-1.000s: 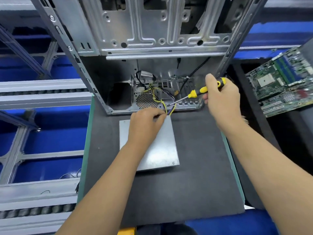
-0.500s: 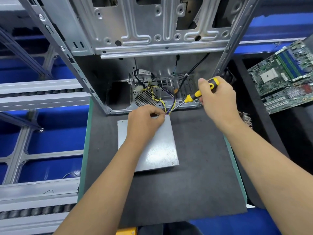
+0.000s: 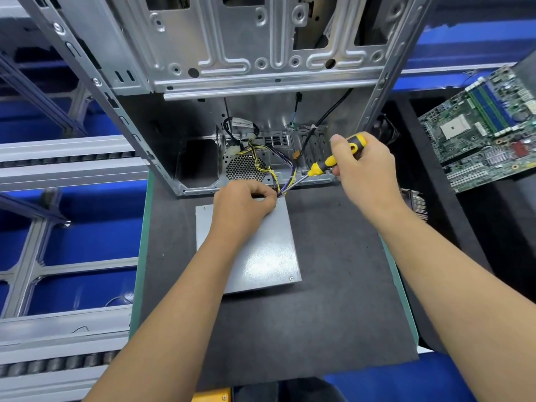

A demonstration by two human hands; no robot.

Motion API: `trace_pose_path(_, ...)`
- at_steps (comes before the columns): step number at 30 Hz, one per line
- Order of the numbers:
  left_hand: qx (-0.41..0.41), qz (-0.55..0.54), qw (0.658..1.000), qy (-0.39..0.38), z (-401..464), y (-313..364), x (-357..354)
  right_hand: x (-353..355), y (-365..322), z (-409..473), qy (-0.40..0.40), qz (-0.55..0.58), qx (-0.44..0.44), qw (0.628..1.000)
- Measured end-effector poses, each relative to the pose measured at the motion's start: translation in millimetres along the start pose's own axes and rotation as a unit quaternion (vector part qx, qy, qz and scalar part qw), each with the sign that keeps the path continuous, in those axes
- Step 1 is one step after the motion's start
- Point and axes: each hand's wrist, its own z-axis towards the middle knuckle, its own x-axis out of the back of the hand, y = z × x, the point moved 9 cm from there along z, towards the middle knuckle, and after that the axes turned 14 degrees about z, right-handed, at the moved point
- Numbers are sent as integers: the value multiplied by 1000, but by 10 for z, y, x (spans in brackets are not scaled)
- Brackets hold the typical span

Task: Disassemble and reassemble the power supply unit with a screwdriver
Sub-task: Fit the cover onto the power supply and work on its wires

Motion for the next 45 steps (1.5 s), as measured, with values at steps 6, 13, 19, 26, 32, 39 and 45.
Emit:
trace_pose_path(6, 4, 4, 1000, -10, 9, 11, -7, 11, 34, 4, 3, 15, -16, 1000)
trace_pose_path(13, 12, 3, 1000, -12, 14, 0, -12, 0, 22, 6, 3, 20, -14, 1000)
trace_pose_path(19, 18, 9, 1000, -10, 14, -9, -11, -5, 27, 16, 1, 20, -18, 1000)
trace_pose_path(26, 24, 6, 1000, -12, 12, -15, -17, -7, 77, 17, 2, 29, -31, 999)
trace_pose_path(32, 26, 5, 1000, -15, 22, -16, -15, -4, 135, 7, 1, 40, -37, 999)
trace_pose_path(39, 12, 1, 1000, -23, 35, -17, -18, -65, -54, 16, -35, -7, -8, 999)
trace_pose_path(45, -5, 23, 1000, -20, 29, -6, -23, -286, -460, 61, -134, -93, 71, 984)
